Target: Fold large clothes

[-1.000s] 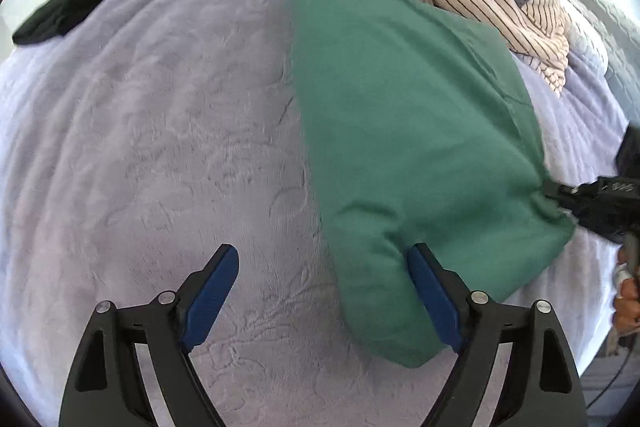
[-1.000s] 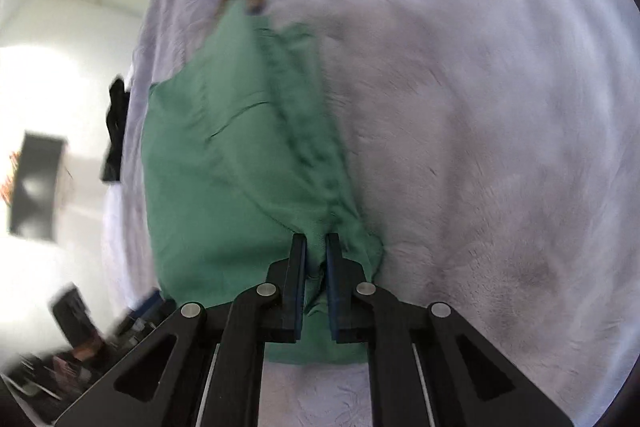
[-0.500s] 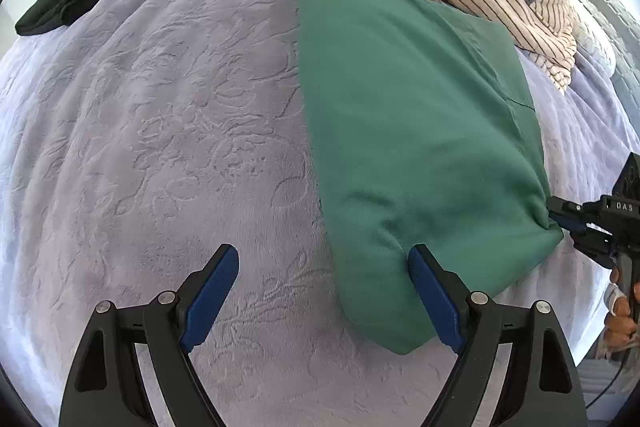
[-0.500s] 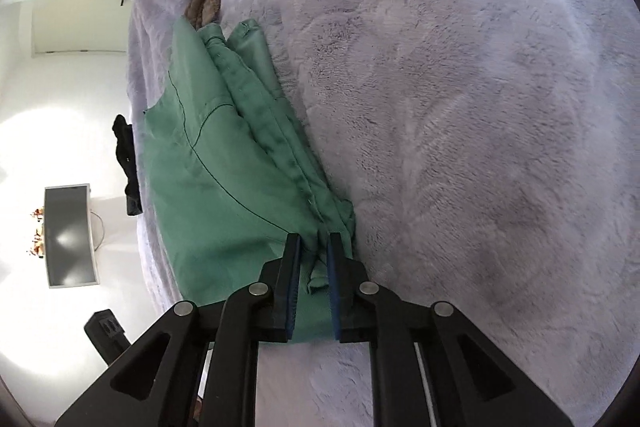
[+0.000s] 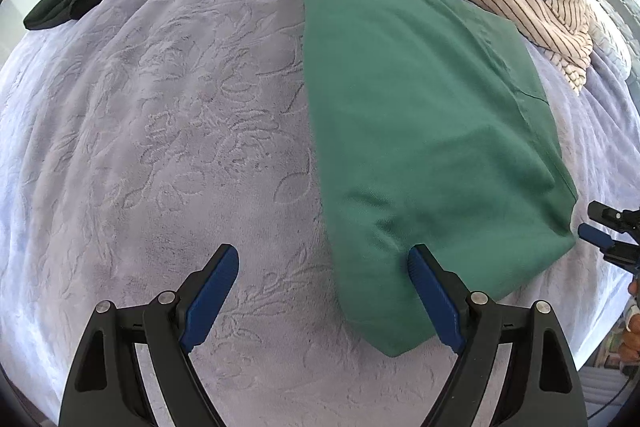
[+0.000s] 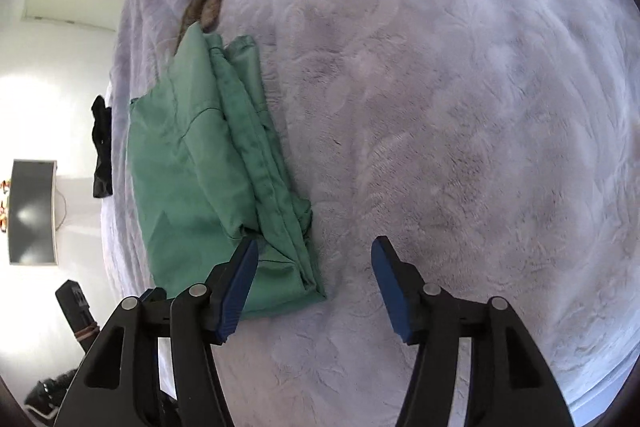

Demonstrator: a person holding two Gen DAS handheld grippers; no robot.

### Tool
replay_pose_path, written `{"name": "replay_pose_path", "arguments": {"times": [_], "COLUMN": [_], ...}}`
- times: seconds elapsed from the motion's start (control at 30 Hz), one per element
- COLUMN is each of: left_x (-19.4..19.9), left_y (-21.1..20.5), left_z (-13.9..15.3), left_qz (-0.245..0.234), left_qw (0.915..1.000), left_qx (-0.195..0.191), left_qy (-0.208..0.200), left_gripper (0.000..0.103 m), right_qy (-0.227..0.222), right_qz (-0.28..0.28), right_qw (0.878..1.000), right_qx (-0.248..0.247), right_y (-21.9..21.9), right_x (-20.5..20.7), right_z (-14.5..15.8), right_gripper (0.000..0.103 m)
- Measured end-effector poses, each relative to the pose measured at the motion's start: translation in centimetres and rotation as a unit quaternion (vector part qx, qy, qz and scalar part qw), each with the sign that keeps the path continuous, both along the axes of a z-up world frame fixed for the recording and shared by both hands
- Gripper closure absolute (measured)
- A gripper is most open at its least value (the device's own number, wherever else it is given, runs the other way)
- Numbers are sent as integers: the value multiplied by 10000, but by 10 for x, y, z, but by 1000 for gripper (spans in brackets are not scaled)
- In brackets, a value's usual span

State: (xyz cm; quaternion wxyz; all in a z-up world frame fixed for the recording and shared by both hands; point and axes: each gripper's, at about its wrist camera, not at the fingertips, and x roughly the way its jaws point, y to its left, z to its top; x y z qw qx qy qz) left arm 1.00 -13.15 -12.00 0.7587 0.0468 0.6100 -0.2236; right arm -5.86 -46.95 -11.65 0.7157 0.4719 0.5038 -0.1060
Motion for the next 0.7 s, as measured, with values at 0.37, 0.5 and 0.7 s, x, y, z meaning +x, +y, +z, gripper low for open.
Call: {"name": "replay_pose_path", "arguments": {"times": [0.37, 0.5, 0.7], "left_x": [1, 9, 33], "left_y": [-9, -11, -14], "left_z": [1, 4, 14], "left_qz": [-94, -81, -119], "left_qw": [9999, 9999, 9987], "left_qx": [49, -141, -489], "left_qy": [-8, 28, -118], "left_gripper": [15, 15, 15], "right_qy": [-126, -171, -400], "right_qz": [246, 365, 556], "right_qw": [9996, 9992, 9976], "right_qx": [95, 71, 92], "right_y": [6, 4, -8], "right_x": [19, 29, 56], "right_z": [5, 9, 17], "right_gripper": [30, 29, 29]}}
